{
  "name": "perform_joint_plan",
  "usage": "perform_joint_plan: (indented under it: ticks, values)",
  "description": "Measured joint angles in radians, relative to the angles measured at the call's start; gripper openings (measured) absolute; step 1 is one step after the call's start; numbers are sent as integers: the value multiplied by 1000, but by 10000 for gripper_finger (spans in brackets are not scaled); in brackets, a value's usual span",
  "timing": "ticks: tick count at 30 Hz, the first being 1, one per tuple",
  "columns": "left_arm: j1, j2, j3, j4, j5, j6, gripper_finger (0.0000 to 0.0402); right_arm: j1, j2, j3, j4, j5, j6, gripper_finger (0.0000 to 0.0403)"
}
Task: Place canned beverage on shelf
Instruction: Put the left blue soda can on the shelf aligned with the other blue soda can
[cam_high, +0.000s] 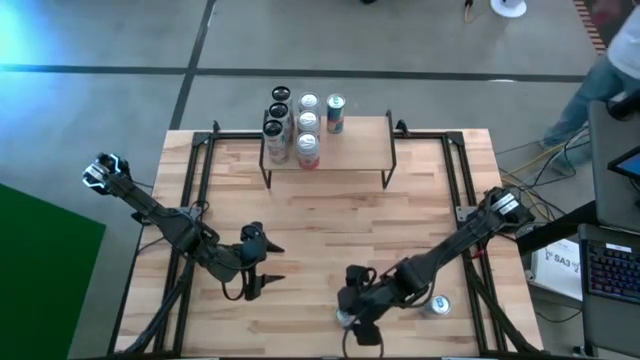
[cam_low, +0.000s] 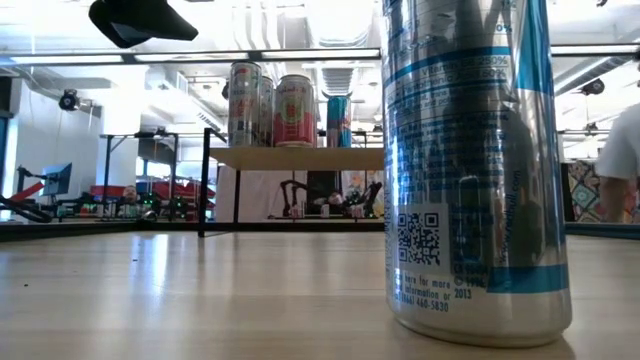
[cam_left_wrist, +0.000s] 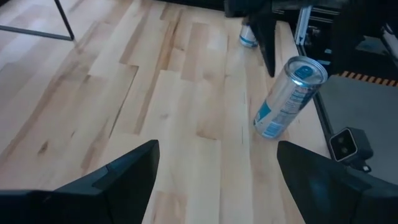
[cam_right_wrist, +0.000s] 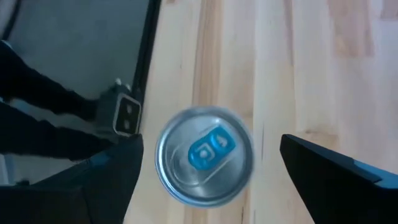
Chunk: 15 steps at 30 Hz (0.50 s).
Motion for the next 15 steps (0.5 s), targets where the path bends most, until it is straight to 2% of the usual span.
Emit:
perform_joint_plan:
  ticks: [9, 15]
  values:
    - [0, 0, 0, 0, 13, -7, 312, 0, 46, 16, -5, -8, -7, 338]
    - [0, 0, 0, -3, 13, -7, 312, -19, 43, 30, -14, -5, -8, 285]
